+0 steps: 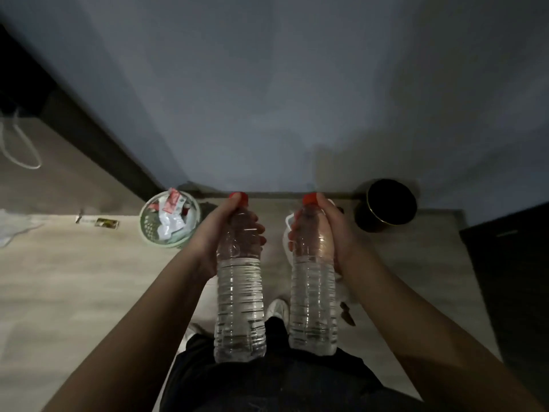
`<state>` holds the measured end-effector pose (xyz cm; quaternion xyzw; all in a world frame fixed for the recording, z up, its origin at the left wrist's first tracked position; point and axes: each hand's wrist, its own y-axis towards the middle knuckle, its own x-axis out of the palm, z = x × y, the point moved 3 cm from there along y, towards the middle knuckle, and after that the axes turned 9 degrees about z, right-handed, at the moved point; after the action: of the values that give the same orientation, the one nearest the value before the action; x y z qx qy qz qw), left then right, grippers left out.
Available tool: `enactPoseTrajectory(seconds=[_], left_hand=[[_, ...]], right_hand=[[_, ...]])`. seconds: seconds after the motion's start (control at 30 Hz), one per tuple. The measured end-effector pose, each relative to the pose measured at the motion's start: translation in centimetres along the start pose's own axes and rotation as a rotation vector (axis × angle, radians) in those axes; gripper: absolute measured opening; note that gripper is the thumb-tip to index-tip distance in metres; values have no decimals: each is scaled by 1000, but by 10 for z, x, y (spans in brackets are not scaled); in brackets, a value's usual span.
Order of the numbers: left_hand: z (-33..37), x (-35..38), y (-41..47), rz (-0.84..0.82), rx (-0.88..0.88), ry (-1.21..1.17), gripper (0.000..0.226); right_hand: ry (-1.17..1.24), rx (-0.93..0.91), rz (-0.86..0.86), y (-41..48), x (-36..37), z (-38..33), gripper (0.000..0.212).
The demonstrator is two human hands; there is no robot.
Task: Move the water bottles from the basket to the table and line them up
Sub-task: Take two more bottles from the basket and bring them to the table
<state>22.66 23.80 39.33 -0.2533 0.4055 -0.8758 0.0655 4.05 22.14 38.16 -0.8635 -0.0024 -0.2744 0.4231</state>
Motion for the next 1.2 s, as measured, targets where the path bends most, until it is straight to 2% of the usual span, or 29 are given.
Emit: enactPoseTrajectory(seconds=[0.07,0.23,0.53,0.67,0.97,1.2], left_hand=[[9,-27,-12,29,14,-65,27],[26,-117,-49,123,55,-163,37],[54,-292,-137,248,183,-263,41],[56,-361,-174,312,235,-270,41],[60,-459,-205,374,261,-404,44],[95,-539,-198,462,282,-507,38]], right_hand=[[-31,21,-17,10,24,14,45],[-153,85,-129,26,98,65,50],[-343,115,-193,27,249,206,52],[-404,185,-194,29,306,266,58],[-562,268,-324,49,394,342,50],[-644,305,-401,95,475,381,51]])
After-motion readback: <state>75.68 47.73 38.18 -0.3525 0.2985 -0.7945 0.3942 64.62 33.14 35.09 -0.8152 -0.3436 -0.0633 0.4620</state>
